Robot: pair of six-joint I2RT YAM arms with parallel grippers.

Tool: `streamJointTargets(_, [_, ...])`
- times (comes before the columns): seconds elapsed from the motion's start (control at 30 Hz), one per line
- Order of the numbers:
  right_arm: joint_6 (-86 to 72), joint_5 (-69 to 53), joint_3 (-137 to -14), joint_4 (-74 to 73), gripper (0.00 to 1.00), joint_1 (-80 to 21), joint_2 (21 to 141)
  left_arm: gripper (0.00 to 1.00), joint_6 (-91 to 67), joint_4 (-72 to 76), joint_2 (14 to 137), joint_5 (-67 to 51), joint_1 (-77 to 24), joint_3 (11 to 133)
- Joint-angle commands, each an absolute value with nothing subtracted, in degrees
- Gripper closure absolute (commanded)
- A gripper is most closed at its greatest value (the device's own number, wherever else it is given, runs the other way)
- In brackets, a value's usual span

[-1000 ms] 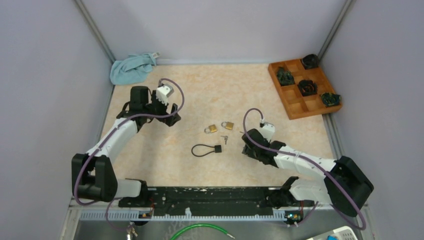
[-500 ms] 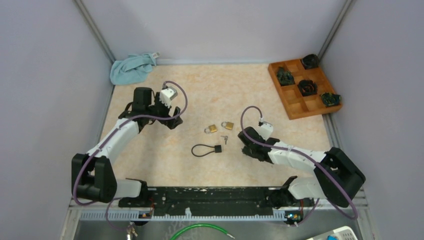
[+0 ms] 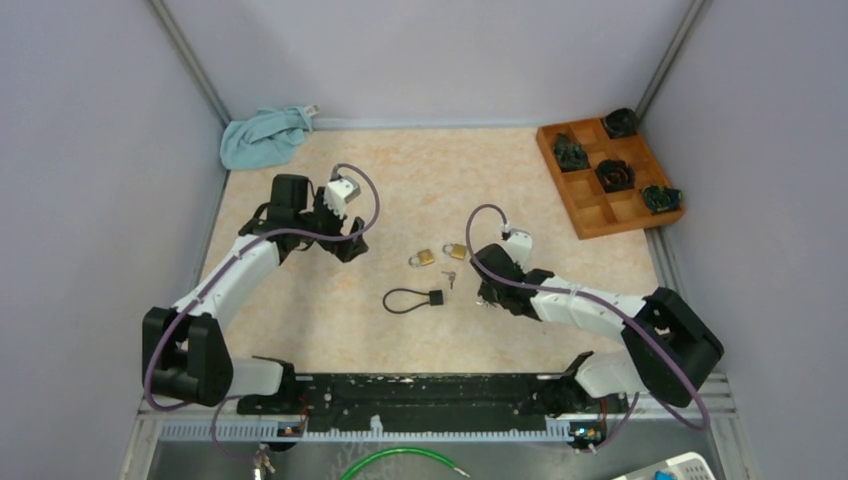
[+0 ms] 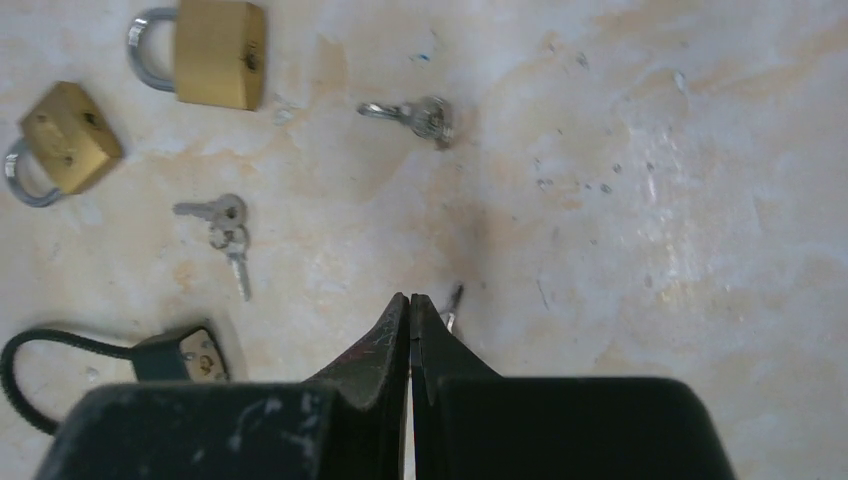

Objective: Unlock with the key
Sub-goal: Pick up the key from the center of the board.

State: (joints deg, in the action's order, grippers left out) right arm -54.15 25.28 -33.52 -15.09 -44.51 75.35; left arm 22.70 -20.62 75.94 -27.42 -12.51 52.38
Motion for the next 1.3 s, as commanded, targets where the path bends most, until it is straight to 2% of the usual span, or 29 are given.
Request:
streamJointTargets(0.0, [-42.49, 22.45, -37.29, -6.08, 1.00, -45.26, 70.83, 0.01, 23.52, -22.65, 74.75, -30.09, -13.69, 55.24])
streamJointTargets(0.07, [-39.75, 22.09, -38.22, -6.32, 1.00, -45.19, 69.63, 0.01, 23.53, -23.49, 74.76, -30.90, -14.25, 56.00])
streamJointTargets(0.17, [-41.03, 26.52, -40.55, -14.31, 1.00, -45.22, 69.35, 0.01, 23.93, -25.47, 74.86, -31.98, -14.65, 57.83])
streamJointTargets(0.2, [-42.01, 27.69, -40.77, -16.92, 0.95, -45.18, 69.29, 0.01, 24.13, -26.02, 74.90, -32.43, -14.67, 58.32])
streamJointTargets(0.3, [-46.04, 26.49, -38.93, -21.01, 0.67, -45.18, 68.97, 0.01, 24.26, -26.37, 74.68, -32.84, -14.68, 58.87])
streamJointTargets(0.37, [-48.11, 24.44, -37.11, -22.07, 0.59, -45.18, 68.72, 0.01, 24.18, -26.25, 74.49, -32.83, -14.75, 58.89])
streamJointTargets(0.53, [-50.16, 22.09, -33.11, -19.73, 0.62, -45.18, 67.50, 0.01, 23.56, -26.02, 74.60, -32.41, -14.81, 58.56])
streamJointTargets(0.73, [-49.07, 20.06, -34.37, -18.92, 0.68, -45.19, 70.95, 0.01, 23.56, -26.02, 73.82, -31.87, -14.90, 58.54])
streamJointTargets(0.97, [-49.01, 17.68, -32.53, -16.97, 0.64, -45.65, 71.96, 0.01, 23.75, -26.01, 73.43, -31.47, -15.25, 58.32])
streamJointTargets(1.2, [-48.06, 19.56, -34.07, -17.40, 0.65, -46.15, 75.39, 0.01, 23.90, -26.02, 73.81, -30.62, -15.70, 58.26])
streamJointTargets(1.27, [-47.76, 20.90, -35.67, -18.82, 0.68, -46.87, 77.80, 0.01, 23.97, -25.95, 73.72, -30.23, -15.81, 58.38])
